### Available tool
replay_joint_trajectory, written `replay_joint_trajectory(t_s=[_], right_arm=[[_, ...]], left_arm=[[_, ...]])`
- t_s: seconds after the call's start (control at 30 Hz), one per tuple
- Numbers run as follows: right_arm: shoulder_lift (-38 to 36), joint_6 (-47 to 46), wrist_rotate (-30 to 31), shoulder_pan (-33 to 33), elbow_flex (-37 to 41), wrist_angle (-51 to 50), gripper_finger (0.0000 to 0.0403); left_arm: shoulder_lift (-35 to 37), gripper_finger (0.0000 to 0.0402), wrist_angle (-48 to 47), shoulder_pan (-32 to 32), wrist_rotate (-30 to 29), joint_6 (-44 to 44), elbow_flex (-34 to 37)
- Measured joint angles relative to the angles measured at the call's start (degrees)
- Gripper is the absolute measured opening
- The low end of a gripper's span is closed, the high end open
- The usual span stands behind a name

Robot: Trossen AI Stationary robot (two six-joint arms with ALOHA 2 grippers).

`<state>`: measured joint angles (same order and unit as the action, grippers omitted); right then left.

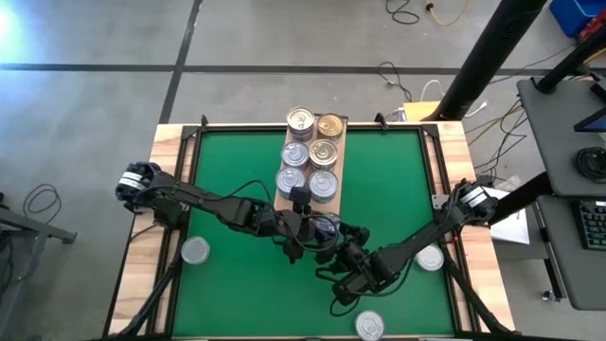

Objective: Stack canned seafood by type on shelf
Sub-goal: Put the blue tuna can on the shelf

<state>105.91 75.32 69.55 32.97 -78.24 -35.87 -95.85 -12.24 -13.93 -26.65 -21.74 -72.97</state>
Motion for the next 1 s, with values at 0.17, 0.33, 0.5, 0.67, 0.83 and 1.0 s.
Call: replay_joint_trajectory(t_s=[0.17, 0.33, 0.5, 0.67, 0.83, 1.0], right_arm=[[-0.23, -6.1, 0.19, 0.09, 0.04, 0.03, 0.04], [-0.91, -18.55, 0.36, 0.49, 0.11, -0.7, 0.04], [-1.22, -23.38, -0.79, 0.76, 0.0, 0.58, 0.0399], [-1.04, -7.68, -2.11, 0.79, -0.02, 1.8, 0.0399], [-1.05, -6.71, -1.82, 1.05, 0.0, 2.41, 0.04], [-1.85, -12.01, 0.97, 1.94, 0.18, 1.9, 0.04]], left_arm=[[0.05, 0.0133, 0.3, -0.17, 0.18, 0.52, 0.0], [0.15, 0.0132, 0.7, -0.15, 0.52, 1.36, -0.17], [0.34, 0.0132, 0.3, -0.05, -1.53, 0.78, -0.22], [0.33, 0.0132, 0.1, -0.19, -2.54, 1.21, -0.22], [0.33, 0.0132, 0.0, -0.74, -2.46, 1.47, -0.22], [0.32, 0.0132, -0.97, -2.68, -2.36, 1.31, -0.35]])
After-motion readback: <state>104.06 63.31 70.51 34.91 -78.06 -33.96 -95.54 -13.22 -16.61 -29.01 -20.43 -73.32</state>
